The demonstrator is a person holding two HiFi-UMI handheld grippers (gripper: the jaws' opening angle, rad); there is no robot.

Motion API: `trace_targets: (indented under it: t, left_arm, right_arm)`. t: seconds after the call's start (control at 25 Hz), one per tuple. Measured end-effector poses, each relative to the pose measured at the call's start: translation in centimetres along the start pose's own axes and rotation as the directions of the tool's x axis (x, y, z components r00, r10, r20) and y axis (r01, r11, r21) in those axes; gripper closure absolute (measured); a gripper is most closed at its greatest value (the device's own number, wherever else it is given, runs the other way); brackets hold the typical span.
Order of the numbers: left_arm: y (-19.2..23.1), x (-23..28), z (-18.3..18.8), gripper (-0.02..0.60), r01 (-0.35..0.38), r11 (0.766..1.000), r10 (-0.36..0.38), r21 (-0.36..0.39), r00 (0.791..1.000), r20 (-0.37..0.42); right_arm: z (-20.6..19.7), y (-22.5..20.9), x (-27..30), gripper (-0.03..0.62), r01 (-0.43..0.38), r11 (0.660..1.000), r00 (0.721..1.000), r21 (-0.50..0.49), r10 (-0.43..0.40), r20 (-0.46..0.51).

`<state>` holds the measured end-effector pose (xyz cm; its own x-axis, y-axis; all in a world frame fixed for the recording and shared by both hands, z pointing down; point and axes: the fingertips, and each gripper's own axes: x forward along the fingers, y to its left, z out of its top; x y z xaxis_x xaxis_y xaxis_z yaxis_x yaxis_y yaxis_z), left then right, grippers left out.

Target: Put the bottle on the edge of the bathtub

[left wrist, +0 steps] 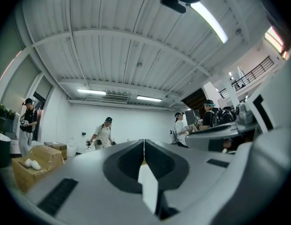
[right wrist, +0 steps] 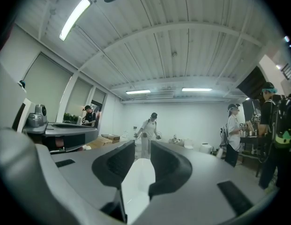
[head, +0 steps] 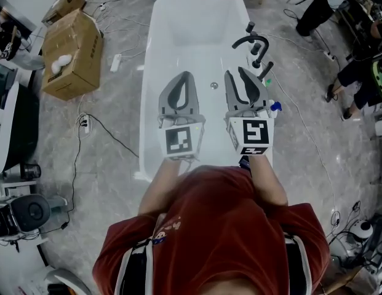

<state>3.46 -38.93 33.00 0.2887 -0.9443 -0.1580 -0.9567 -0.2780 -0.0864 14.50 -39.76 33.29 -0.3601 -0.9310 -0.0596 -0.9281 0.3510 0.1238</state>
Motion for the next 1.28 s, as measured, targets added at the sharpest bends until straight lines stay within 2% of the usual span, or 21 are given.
trace_targets:
  t: [0.12, 0.28, 0.36, 0.48, 0.64, 0.8, 1.28]
  left_arm:
    - [-0.5, 0.3, -0.2, 0.565, 0.014, 1.000, -0.014, 0.022, 1.000, -0.007]
    - [-0.7, 0.6, 0.0, 0.565, 0.003, 1.000, -0.003, -0.022, 1.000, -0.010]
    - [-0.7, 0.6, -0.3, 0.565, 0.004, 1.000, -0.004, -0.017, 1.000, -0.012]
    - [-0.9, 0.6, -0.9, 0.566, 0.019, 1.000, -0.019, 0.020, 1.000, -0.012]
    - [-1.1, 0.8, -0.8, 0.565, 0.014, 1.000, -0.014, -0.002, 1.000, -0.013]
    - [-1.4, 0.7, -1.1, 0.565, 0.021, 1.000, -0.021, 0.008, 1.000, -0.017]
    - [-1.5, 0.8, -1.8, 0.565, 0.028, 1.000, -0.028, 0.004, 0.999, -0.029]
  right_arm:
    - [0.0, -0.5, -0.1, 0.527, 0.009, 1.000, 1.000, -0.004, -0.009, -0.002]
    - [-0.2, -0.5, 0.0, 0.572, -0.002, 1.000, 1.000, -0.013, 0.002, -0.017]
    - [-0.4, -0.4, 0.0, 0.580, -0.008, 1.000, 1.000, -0.022, 0.007, -0.022]
    - [-0.8, -0.5, -0.2, 0.582, -0.009, 1.000, 0.999, -0.026, 0.008, -0.032]
    - [-1.0, -0.4, -0.1, 0.582, -0.020, 1.000, 0.999, -0.024, 0.019, -0.032]
    - [-1.0, -0.2, 0.0, 0.582, -0.031, 0.999, 0.999, -0.023, 0.030, -0.029]
    - [-1.7, -0.8, 0.1, 0.582, -0.008, 1.000, 0.999, -0.010, 0.008, -0.042]
